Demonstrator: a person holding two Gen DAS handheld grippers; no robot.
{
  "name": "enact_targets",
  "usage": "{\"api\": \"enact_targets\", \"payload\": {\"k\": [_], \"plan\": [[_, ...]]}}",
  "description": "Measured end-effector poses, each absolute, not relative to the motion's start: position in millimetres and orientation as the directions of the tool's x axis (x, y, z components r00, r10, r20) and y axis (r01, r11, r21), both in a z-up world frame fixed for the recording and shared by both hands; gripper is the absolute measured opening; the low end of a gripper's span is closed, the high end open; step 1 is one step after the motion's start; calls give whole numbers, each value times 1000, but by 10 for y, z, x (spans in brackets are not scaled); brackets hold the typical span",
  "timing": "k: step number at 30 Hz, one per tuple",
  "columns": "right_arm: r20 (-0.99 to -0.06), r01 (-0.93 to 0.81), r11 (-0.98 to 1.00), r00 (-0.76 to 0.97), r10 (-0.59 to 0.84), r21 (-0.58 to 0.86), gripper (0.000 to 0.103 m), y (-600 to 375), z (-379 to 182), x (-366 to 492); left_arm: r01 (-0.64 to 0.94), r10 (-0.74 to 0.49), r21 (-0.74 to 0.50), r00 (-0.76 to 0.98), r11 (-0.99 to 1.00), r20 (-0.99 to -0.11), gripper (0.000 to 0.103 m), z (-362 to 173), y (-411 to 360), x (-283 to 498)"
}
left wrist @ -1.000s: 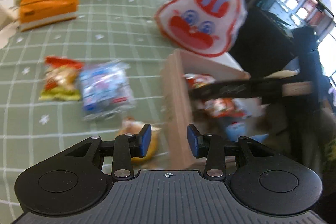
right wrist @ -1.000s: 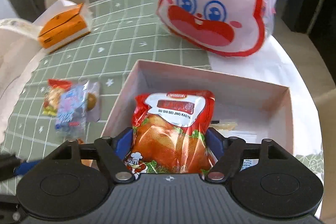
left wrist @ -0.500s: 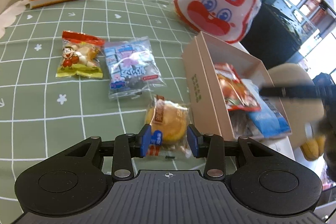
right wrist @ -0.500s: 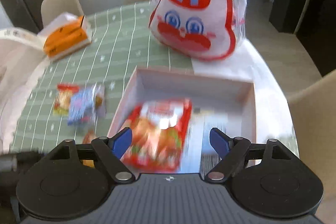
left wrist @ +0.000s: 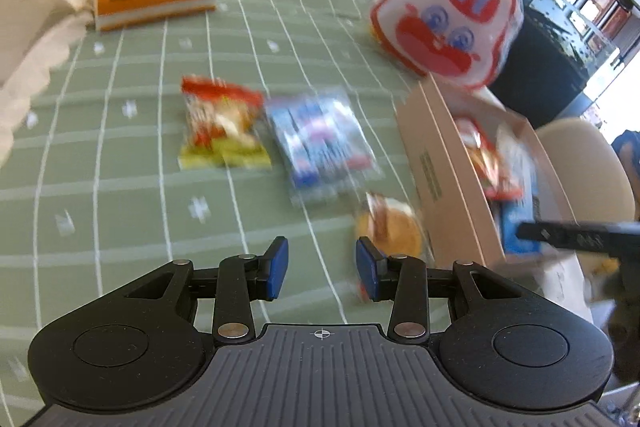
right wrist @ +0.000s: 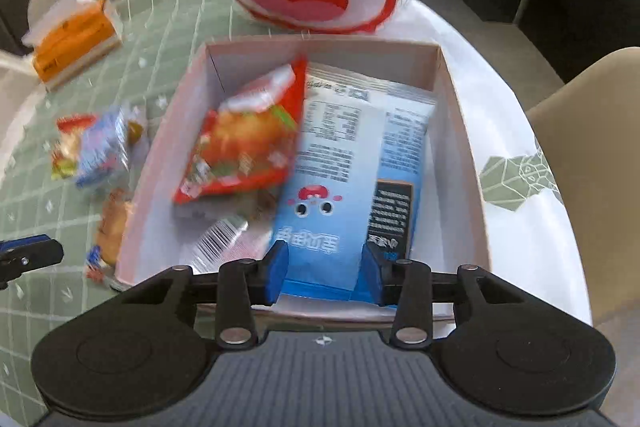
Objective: Organize snacks
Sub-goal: 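Move both tools back from the pink box toward the snack pile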
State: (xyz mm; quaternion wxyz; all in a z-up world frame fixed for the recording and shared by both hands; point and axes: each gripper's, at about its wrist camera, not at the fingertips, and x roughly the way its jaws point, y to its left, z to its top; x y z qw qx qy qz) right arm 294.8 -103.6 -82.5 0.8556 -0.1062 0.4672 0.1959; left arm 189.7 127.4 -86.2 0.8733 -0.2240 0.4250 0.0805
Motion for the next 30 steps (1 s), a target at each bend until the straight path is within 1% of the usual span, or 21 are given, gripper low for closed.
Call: {"api": "enact_targets", "payload": {"k": [4, 7, 10, 12, 13, 16, 18, 21, 25, 26, 28, 30], "plan": [[-778, -434, 901, 566, 275, 2, 50, -1060, -655, 2687, -363, 14, -301, 659, 882, -752, 42, -835, 1585, 2191], [-733, -442, 896, 623, 272, -43, 55, -1012, -584, 2418, -389, 18, -334, 673, 859, -740, 42, -857, 1748, 2469], [-711, -445, 893, 651, 267, -72, 64, -960, -596, 2143, -366, 17, -353, 714, 861, -700, 42, -848, 1768, 2725], [-720, -460, 885, 637, 276, -68, 65, -927, -666, 1995, -326, 27, -300, 715, 897, -698, 42, -879, 1691, 2915], [-726, -468, 881, 630, 276, -72, 65, -893, -715, 1936, -308, 46, -245, 703, 919, -710, 42, -917, 1625, 3011], [-741, -509, 852, 618, 262, -123, 65, -748, -845, 1789, -250, 75, -130, 670, 960, -739, 42, -1022, 1488, 3160], [-732, -539, 829, 623, 274, -149, 65, -662, -858, 1723, -211, 65, -103, 662, 972, -746, 42, -1042, 1434, 3086], [-706, -583, 802, 622, 339, -128, 65, -535, -765, 1724, -178, 53, -88, 661, 980, -748, 42, -1002, 1425, 2866], [-687, -626, 775, 601, 408, -87, 65, -236, -645, 1937, -158, -16, -157, 652, 975, -758, 42, -985, 1517, 2483], [-685, -638, 765, 595, 421, -83, 66, -161, -645, 1980, -164, -29, -177, 647, 970, -762, 42, -991, 1553, 2385], [-701, -678, 731, 556, 446, -73, 71, 53, -681, 2123, -207, -31, -217, 649, 954, -760, 42, -987, 1646, 2176], [-727, -694, 718, 522, 446, -57, 72, 304, -774, 2256, -253, -27, -253, 655, 934, -755, 42, -977, 1750, 1997]]}}
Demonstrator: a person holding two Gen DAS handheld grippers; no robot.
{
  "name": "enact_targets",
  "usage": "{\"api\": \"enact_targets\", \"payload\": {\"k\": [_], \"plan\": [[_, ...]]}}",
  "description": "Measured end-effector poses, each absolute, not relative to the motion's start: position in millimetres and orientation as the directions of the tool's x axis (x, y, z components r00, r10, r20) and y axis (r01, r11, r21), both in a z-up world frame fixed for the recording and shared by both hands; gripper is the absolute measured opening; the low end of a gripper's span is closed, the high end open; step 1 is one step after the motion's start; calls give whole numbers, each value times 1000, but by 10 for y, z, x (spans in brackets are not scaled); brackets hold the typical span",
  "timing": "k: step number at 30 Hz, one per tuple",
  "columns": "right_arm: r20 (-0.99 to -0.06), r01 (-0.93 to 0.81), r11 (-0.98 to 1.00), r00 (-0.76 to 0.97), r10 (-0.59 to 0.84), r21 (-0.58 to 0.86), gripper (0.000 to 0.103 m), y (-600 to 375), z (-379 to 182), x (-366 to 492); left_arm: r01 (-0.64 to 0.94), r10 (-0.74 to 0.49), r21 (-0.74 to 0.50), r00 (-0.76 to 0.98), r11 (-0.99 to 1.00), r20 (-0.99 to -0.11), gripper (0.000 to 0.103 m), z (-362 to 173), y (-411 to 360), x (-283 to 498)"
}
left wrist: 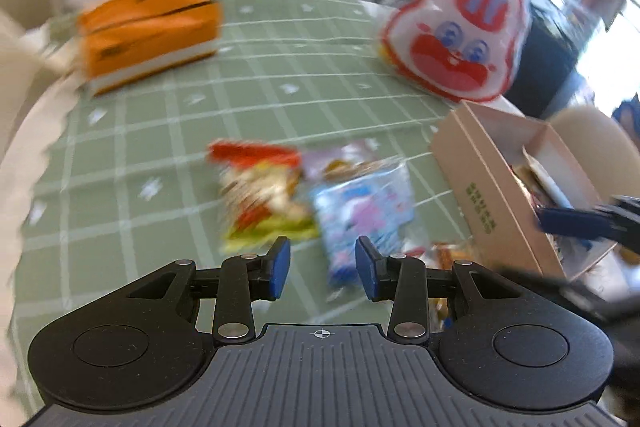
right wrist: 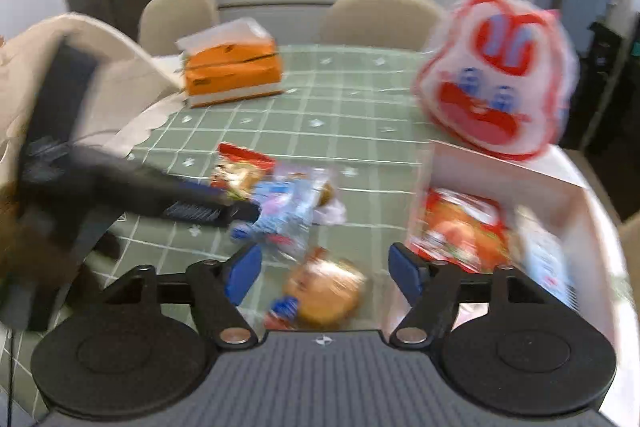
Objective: Organize snacks
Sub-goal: 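Move both tools back from the pink box toward the snack pile, then grasp the yellow cartoon-boy bag left while the right tool grasps the Peppa Pig pack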
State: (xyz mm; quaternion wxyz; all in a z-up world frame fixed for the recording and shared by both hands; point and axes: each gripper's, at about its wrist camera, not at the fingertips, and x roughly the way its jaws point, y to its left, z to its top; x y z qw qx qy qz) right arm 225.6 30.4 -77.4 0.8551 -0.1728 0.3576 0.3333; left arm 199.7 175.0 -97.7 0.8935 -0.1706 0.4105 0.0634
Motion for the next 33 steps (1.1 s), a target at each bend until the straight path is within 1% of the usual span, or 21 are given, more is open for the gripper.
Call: {"api": "enact_targets", "payload": {"k": [2, 4, 6, 7, 8, 9, 10, 11, 14, 17, 19, 21, 23, 25, 28, 31, 33], "plan": [[-747, -695, 718, 490, 449, -25, 72, 558, -900, 2386, -306, -2, -270, 658, 913, -753, 41, -963, 1870, 1841], [-779, -668, 744, 468, 417, -3, 72, 798, -1060, 2530, -348, 24, -277, 659, 895, -752, 41, -951, 1995, 1725], [-807, -637, 770, 466, 363, -21, 72, 1008, -1253, 2631, -378, 47, -281, 664, 882, -746, 41, -927, 2122, 1647], [-817, -629, 776, 467, 340, -37, 76, 1073, -1335, 2665, -390, 58, -282, 667, 877, -743, 41, -908, 2184, 1623], [-817, -633, 774, 459, 349, -25, 76, 1108, -1381, 2679, -399, 63, -286, 669, 871, -741, 41, -892, 2247, 1622], [-825, -636, 771, 445, 348, -17, 72, 1128, -1415, 2667, -404, 62, -293, 669, 866, -740, 41, -883, 2304, 1626], [-830, -642, 766, 435, 349, -14, 63, 1128, -1414, 2626, -407, 59, -299, 669, 863, -741, 41, -880, 2338, 1633], [-825, -650, 760, 437, 359, -14, 61, 1099, -1388, 2568, -409, 59, -300, 668, 862, -741, 41, -881, 2359, 1670], [-811, -685, 728, 427, 400, -1, 59, 902, -1249, 2350, -407, 60, -297, 668, 864, -742, 41, -891, 2355, 1855], [-812, -712, 699, 373, 449, 60, 59, 528, -1104, 2096, -411, 72, -294, 676, 863, -733, 41, -922, 2321, 2084], [-819, -713, 696, 350, 455, 82, 59, 278, -1083, 1933, -422, 90, -272, 663, 865, -743, 41, -1003, 2301, 2280], [-827, -711, 700, 352, 438, 67, 59, 46, -1088, 1785, -436, 90, -271, 647, 858, -757, 41, -1091, 2279, 2405], [-838, -695, 719, 379, 393, 23, 59, -182, -1143, 1662, -424, 74, -287, 657, 859, -750, 41, -1131, 2219, 2489], [-848, -664, 748, 397, 352, 0, 59, -377, -1222, 1605, -403, 89, -250, 659, 880, -747, 41, -1129, 2106, 2559], [-847, -602, 799, 416, 332, 17, 60, -644, -1293, 1571, -357, 94, -199, 656, 913, -749, 41, -1121, 1940, 2641], [-839, -560, 827, 426, 337, 48, 61, -787, -1313, 1552, -291, 70, -163, 652, 943, -755, 43, -1117, 1794, 2664], [-833, -556, 829, 432, 346, 56, 63, -801, -1318, 1537, -255, 51, -147, 635, 956, -771, 49, -1118, 1712, 2693]]}}
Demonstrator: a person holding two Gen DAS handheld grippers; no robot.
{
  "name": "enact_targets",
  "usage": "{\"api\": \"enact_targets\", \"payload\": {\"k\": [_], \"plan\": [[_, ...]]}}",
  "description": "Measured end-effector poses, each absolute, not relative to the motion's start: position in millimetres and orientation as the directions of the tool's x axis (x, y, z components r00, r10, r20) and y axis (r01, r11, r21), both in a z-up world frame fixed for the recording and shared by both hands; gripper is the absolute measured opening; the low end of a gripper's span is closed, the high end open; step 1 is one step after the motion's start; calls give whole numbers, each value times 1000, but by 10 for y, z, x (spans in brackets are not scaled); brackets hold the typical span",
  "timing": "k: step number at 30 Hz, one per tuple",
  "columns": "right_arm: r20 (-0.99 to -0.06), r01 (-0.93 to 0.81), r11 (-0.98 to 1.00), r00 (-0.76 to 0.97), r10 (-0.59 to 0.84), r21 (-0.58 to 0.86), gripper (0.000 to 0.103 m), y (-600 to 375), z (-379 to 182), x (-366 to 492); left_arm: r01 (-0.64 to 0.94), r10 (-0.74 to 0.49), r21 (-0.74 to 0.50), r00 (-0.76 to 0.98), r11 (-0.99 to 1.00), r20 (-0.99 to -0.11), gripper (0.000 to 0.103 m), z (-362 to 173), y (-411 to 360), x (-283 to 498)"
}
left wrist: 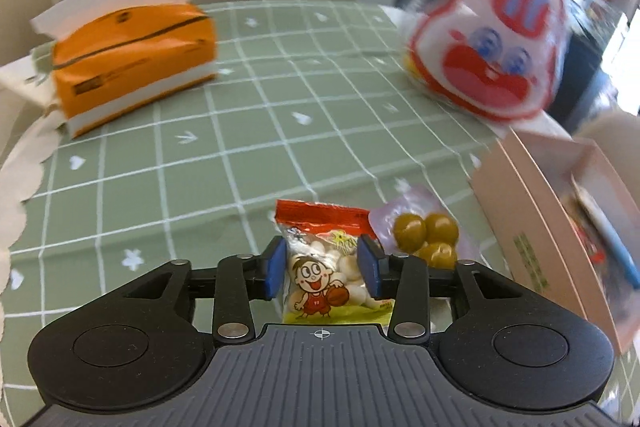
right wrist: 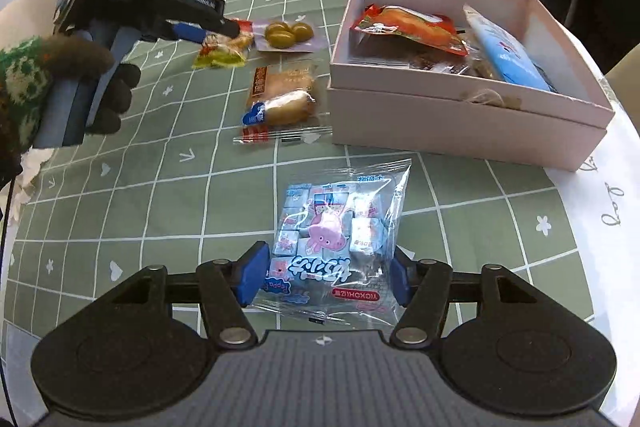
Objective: Organize snacks
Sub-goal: 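Grasp the yellow cartoon-boy bag left while the right tool grasps the Peppa Pig pack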
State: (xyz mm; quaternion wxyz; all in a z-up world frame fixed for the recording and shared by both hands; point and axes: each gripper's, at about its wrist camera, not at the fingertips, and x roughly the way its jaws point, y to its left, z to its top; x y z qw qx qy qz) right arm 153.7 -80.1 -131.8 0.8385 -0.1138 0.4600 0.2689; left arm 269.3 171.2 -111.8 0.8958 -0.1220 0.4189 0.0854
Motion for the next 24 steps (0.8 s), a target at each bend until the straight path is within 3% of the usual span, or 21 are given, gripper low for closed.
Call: {"api": "enact_targets", "payload": {"k": [8, 17, 24], "plan": [[-817, -618, 785, 473, 329, -42, 76, -686, -1391, 1437, -204, 103, -26, 595, 979, -797, 57, -1128, 1373, 2702], [-811, -586, 809, 497, 309, -51, 102, -705, -1482, 1496, -260, 17, -169, 587, 951, -809, 47, -1045, 1373, 2252], [-810, -541, 839, 516, 281, -54, 103, -658, -1497, 1499, -246, -30, -206, 572, 947, -820, 47, -929, 1055, 1491]]}}
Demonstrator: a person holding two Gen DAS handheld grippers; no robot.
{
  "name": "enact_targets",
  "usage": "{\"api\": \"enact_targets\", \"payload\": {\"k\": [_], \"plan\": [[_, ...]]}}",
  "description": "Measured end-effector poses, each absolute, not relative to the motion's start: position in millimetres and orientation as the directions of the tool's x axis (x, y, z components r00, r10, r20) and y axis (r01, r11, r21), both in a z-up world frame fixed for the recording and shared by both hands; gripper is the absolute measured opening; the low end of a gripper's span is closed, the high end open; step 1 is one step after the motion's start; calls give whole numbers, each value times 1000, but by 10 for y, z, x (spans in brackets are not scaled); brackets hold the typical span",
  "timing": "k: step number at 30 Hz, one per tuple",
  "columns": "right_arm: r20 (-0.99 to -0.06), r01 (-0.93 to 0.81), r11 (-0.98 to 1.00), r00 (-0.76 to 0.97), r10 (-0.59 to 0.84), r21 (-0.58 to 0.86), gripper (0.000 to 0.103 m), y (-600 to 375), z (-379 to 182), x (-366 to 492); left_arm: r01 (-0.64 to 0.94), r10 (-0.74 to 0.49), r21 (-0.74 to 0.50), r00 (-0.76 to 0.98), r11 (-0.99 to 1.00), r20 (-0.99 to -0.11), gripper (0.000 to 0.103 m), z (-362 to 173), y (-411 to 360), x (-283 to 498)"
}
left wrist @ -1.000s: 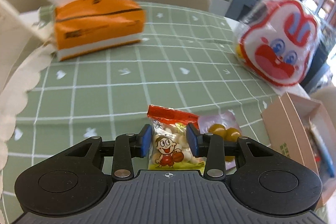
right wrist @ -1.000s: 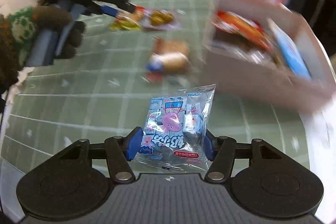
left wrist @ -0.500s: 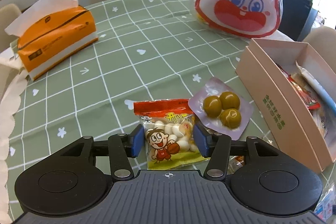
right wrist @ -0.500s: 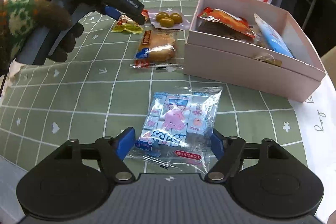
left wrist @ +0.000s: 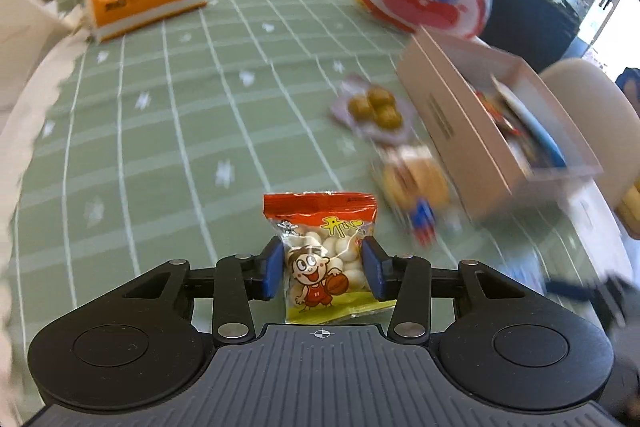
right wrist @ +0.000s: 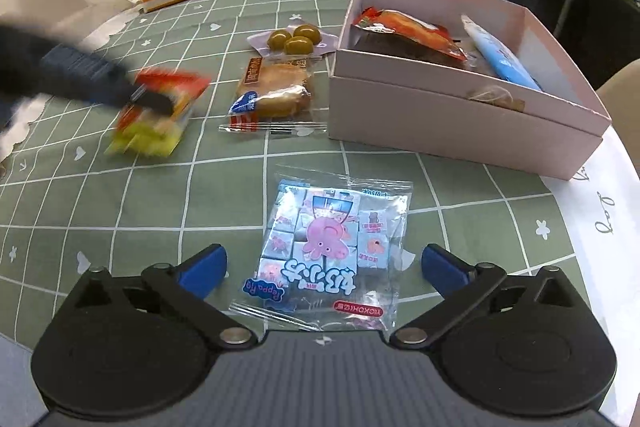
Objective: Organize snacks
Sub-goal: 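Grasp the yellow cartoon-boy bag left while the right tool grasps the Peppa Pig pack, then carry both held snacks up and over to the pink box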
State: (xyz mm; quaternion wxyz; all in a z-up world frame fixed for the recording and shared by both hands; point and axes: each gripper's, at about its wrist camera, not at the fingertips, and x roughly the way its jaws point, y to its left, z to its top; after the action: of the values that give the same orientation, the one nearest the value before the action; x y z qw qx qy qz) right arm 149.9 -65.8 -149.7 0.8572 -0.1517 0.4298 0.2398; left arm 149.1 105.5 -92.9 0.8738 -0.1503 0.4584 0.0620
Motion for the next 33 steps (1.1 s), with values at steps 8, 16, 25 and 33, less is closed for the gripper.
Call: {"api": "enact_targets", "payload": {"k": [8, 16, 25, 33], "plan": [[-806, -494, 868, 536, 252, -57, 99, -632, -1485, 1442, -279, -112, -312, 556, 908, -824, 47, -994, 927, 804], [-832, -573, 818, 480, 278, -58, 95, -433, -1459, 1127, -273, -138, -340, 560, 900, -817, 47, -1018, 971, 636], [-807, -458, 879, 565, 174, -132, 95, -750, -1433, 1139, -245, -160, -344, 555, 906, -816, 47, -1031, 963, 596], [-763, -458, 876, 617, 193, -149, 95, -936, -1302, 1085, -248, -158, -340, 548, 907, -821, 47, -1028, 975, 525]]}}
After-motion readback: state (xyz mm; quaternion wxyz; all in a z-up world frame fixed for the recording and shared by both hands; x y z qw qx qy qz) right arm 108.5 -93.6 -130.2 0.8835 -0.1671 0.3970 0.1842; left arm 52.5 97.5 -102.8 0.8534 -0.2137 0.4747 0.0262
